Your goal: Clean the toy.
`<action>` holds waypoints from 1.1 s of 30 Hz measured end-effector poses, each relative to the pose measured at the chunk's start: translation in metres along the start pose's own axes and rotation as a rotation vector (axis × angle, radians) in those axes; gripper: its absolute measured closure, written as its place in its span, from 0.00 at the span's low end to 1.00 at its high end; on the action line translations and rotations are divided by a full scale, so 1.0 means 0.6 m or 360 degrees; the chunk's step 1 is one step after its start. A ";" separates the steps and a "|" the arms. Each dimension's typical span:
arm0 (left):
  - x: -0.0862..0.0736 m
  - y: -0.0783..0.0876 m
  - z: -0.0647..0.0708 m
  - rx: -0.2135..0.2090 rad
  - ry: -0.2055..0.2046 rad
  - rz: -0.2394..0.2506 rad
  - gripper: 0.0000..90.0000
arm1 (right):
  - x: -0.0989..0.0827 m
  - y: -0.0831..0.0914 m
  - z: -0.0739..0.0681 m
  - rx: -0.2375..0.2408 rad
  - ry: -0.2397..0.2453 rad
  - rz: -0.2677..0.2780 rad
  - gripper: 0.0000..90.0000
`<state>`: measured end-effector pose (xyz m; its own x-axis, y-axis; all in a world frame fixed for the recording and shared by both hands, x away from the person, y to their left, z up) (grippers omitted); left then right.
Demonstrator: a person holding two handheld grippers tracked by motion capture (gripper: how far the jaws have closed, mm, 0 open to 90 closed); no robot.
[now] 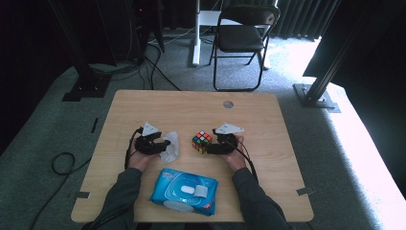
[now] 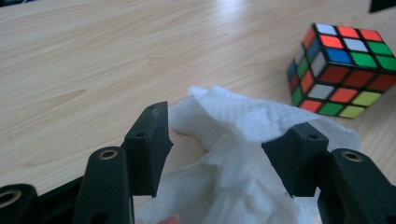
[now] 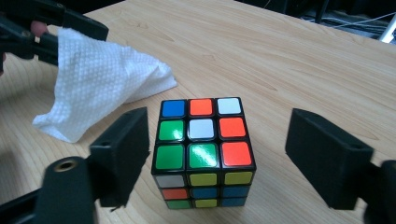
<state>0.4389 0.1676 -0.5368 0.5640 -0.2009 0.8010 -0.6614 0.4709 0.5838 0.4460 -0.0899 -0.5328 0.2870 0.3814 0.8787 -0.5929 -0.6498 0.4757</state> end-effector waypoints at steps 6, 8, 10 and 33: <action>-0.001 0.010 -0.023 0.0075 0.0104 0.0013 0.66 | 0.003 0.004 0.002 -0.0021 0.0007 0.0033 0.43; -0.002 0.013 -0.028 0.0093 0.0121 0.0012 0.72 | 0.004 0.005 0.003 -0.0034 0.0007 0.0042 0.50; -0.003 0.014 -0.031 0.0098 0.0138 0.0010 0.78 | 0.003 0.006 0.005 -0.0052 0.0001 0.0044 0.57; -0.005 0.013 -0.037 0.0142 0.0159 0.0012 1.00 | -0.012 0.010 0.033 -0.0260 -0.0099 0.0028 1.00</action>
<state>0.4429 0.1907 -0.5378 0.6026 -0.1089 0.7906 -0.7044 0.3930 0.5910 0.4553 -0.1094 -0.5358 0.3183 0.3261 0.8901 -0.7113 -0.5386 0.4516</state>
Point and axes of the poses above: each handheld gripper's, and its own axes: y roughly backward along the jaws, x roughly out of its top, z roughly to its right, the point moved 5 cm from there along -y, roughly forward along the jaws, and after that the axes turned 6 degrees about y, right-handed, at the moved point
